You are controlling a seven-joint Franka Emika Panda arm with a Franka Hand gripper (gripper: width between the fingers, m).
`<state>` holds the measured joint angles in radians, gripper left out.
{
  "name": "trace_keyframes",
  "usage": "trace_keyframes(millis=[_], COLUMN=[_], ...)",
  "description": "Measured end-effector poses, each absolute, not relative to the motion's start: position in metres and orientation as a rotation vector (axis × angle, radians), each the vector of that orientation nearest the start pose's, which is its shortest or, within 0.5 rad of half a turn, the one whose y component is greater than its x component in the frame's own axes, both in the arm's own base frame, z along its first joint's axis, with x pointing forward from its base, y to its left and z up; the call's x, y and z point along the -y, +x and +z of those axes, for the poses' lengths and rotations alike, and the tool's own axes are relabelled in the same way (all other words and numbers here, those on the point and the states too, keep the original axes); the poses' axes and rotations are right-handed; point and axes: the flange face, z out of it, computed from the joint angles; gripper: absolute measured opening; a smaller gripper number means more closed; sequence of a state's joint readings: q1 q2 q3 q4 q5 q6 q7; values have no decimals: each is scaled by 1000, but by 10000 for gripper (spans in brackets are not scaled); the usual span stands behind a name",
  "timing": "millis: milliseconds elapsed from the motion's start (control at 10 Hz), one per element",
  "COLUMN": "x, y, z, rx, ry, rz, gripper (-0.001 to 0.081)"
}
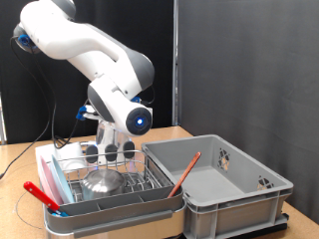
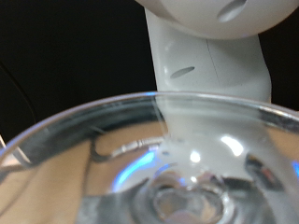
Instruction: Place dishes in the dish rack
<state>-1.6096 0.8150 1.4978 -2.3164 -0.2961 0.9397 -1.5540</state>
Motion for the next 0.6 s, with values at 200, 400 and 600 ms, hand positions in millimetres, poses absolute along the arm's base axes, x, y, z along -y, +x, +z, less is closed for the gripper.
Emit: trace_keyframes(millis=[200, 400, 600], x=[70, 71, 72], y=[330, 330, 331], z=[283, 271, 262], rx=[1615, 1610, 1607], ry=[-924, -935, -940], rz=[663, 668, 675], gripper=[107, 107, 107])
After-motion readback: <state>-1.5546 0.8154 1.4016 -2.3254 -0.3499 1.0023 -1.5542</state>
